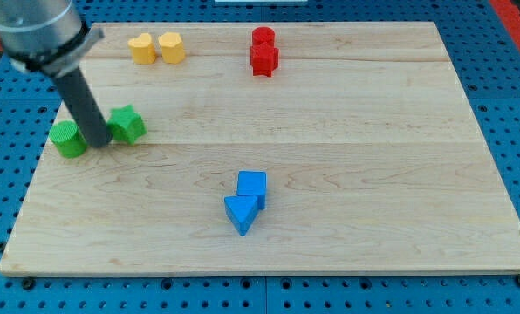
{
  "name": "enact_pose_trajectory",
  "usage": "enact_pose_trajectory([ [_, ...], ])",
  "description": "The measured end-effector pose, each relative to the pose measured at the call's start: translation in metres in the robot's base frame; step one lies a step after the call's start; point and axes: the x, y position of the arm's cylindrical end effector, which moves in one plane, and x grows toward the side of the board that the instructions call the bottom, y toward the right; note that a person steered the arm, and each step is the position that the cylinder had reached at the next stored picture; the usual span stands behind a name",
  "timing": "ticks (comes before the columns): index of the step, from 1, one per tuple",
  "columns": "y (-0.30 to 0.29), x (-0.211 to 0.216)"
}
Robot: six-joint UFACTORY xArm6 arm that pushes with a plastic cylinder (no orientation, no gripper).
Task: Move the green star to the bottom left of the yellow heart
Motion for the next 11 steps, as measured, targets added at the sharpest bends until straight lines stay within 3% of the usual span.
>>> enact_pose_trajectory([
  [1,0.02,-0.041],
  [3,0.071,0.025],
  [4,0.09,-0.009],
  [5,0.069,-0.059],
  [6,0.07,-0.049],
  [7,0.087,-0.002],
  [8,0.025,-0.017],
  [9,0.026,-0.093],
  [10,0.022,-0.126],
  [11,0.069,-0.1],
])
